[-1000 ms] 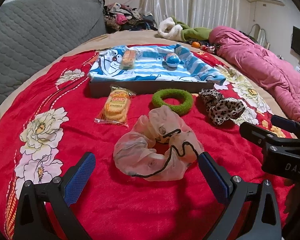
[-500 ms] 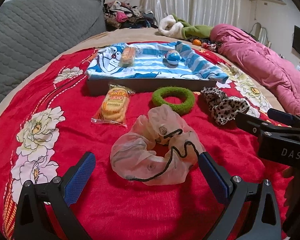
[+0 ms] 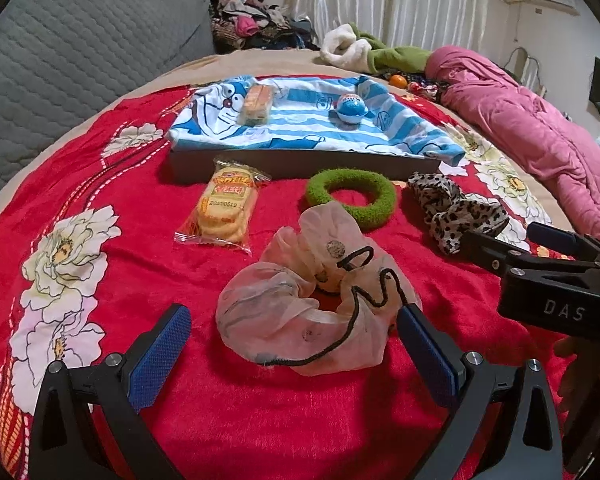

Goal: Organize objects
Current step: 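Move the left gripper toward the sheer pink scrunchie while the right gripper approaches the leopard scrunchie, then close the left gripper on the pink scrunchie while the right gripper grasps the leopard scrunchie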

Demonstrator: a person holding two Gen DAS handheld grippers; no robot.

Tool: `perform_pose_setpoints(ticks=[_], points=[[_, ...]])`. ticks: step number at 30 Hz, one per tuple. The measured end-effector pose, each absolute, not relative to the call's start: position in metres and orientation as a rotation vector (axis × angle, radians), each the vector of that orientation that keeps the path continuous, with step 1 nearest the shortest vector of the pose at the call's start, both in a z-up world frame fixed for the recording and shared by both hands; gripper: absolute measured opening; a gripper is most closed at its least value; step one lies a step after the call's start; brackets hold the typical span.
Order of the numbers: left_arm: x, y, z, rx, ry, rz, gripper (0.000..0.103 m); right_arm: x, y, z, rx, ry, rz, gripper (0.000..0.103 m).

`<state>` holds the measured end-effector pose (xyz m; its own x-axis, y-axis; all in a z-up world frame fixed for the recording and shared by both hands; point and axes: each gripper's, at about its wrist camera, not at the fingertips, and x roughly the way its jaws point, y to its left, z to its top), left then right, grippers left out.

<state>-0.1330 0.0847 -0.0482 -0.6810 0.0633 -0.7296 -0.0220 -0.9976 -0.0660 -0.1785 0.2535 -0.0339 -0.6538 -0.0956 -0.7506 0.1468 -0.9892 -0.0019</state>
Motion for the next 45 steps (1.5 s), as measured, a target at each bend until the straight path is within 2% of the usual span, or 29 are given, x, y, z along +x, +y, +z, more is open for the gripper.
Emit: perform_pose_setpoints(ticks=[32, 34, 36, 39, 43, 45], points=[[-0.169, 0.09, -0.057, -1.3, -0.133, 2.757, 0.102, -0.217, 0.254, -0.052, 1.296, 0.06, -2.703, 0.102], [-0.169, 0.091, -0.057, -1.294, -0.134, 2.75, 0.101, -0.219, 0.254, -0.052, 1.293, 0.053, -2.699, 0.099], [-0.17, 0.09, -0.057, -1.291, -0.144, 2.741, 0.1, -0.22, 0.254, -0.052, 1.296, 0.052, -2.694, 0.095], [-0.171, 0.089, -0.059, -1.289, -0.163, 2.708, 0.092, -0.222, 0.253, -0.054, 1.304, 0.042, -2.679, 0.086], [-0.174, 0.091, -0.061, -1.289, -0.18, 2.673, 0.073, -0.222, 0.25, -0.055, 1.297, 0.04, -2.67, 0.077], [-0.175, 0.091, -0.061, -1.284, -0.183, 2.661, 0.069, -0.222, 0.249, -0.055, 1.293, 0.035, -2.665, 0.074]])
